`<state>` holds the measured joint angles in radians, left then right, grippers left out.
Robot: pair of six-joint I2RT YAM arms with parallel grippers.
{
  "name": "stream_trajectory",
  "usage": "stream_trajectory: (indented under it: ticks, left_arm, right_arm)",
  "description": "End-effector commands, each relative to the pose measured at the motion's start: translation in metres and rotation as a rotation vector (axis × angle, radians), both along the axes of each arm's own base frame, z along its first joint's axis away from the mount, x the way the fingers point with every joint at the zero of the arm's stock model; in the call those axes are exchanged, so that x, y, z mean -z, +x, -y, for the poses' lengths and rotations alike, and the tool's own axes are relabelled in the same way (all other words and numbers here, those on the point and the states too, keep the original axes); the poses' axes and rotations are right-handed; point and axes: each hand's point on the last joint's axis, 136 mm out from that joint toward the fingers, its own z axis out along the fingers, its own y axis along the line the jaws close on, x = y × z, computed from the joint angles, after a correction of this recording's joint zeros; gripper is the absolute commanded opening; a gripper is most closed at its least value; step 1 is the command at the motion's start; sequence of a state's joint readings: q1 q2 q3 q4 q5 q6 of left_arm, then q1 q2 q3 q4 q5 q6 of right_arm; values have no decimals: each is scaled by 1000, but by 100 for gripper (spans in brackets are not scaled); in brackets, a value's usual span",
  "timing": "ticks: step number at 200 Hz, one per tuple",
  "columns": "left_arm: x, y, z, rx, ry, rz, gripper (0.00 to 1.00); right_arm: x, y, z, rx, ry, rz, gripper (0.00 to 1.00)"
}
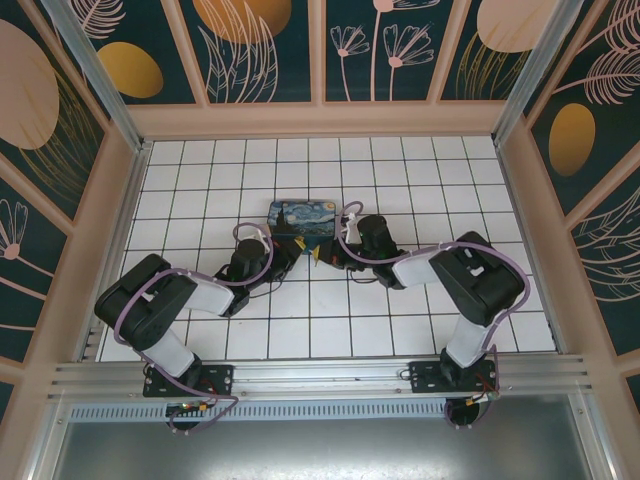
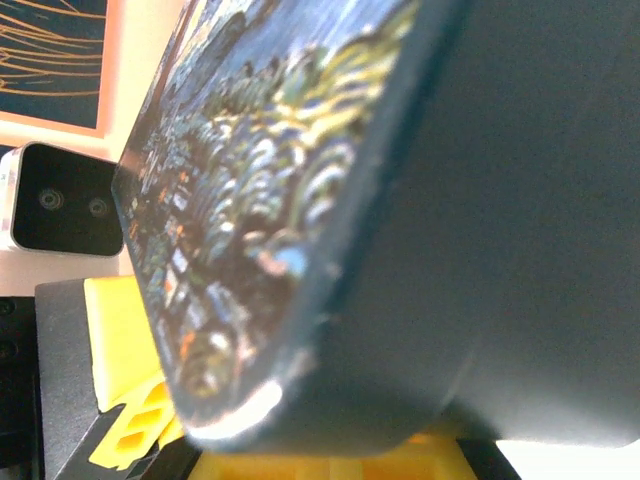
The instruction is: Unlock a padlock with a key
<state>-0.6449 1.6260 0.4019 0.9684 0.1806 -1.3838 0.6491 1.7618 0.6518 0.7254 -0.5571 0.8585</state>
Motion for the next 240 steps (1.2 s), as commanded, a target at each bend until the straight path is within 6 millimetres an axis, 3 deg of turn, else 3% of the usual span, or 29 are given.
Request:
stream_trajectory:
  ticks: [1,33,55,75,110,140,175,204,240]
  left_arm:
    - [-49,-76,65,466,-173,71,0]
    - [-51,-78,65,472,-175,79,0]
    - [-52,-79,63,474,-175,84,0]
    - [-53,-81,63,480,-178,86,0]
    - [-55,-83,62,487,-171,93,0]
    - [-55,-83,62,488,-172,96,0]
    - [-54,-82,63,484,-181,90,0]
    - [-41,-75,60,436,-138,55,0]
    - [-18,-62,51,367,-15,46,0]
  right_arm:
    - [-90,2,-37,-85,317,198,0]
    - [-129,-2,-38,-130,505,183,0]
    - [-144,2,-32,-142,595,172,0]
    - [-133,10,-34,-149,565,147,0]
    - [-83,21,-40,-141,324,148,0]
    - [-60,25,-37,-142,188,176,0]
    - [-63,23,-39,-151,238,159,0]
    - [-65,24,-35,-127,224,156,0]
    - [-60,21,-23,-80,149,148,36]
